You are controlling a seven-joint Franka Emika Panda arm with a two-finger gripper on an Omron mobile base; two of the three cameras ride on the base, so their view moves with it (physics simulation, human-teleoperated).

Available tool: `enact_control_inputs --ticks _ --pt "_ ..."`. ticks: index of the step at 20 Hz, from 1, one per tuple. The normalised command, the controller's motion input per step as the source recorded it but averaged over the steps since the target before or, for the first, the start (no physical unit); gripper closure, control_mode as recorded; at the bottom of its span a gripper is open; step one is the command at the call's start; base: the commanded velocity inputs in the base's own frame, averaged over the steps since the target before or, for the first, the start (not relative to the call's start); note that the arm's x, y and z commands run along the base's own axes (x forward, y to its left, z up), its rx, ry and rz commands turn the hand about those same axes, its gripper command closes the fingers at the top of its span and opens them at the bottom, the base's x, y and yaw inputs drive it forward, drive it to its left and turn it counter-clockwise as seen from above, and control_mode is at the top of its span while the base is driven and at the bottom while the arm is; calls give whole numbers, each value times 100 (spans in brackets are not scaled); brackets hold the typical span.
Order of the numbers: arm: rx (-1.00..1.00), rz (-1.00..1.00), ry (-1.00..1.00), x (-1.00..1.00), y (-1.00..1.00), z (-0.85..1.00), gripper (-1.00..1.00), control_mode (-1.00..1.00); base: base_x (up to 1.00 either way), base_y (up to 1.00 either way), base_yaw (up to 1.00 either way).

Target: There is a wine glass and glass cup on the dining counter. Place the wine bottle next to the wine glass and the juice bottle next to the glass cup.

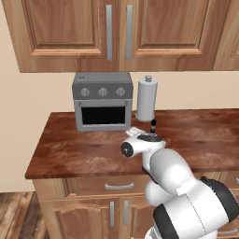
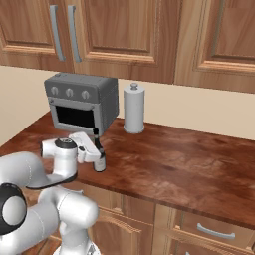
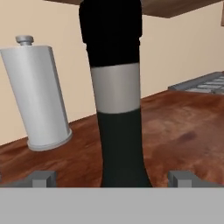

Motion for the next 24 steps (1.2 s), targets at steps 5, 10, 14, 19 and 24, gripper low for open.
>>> enact_control_inputs --ticks 5,10,14,19,24 --pt "0 0 0 1 -7 -5 -100 -100 0 0 0" --pt "-1 1 0 9 -1 0 100 -100 0 0 0" --pt "-4 3 0 2 -2 0 100 -100 0 0 0" --pt "-5 4 0 -1 -8 0 100 -100 0 0 0" --pt "-4 10 -7 -22 2 22 100 -100 0 0 0"
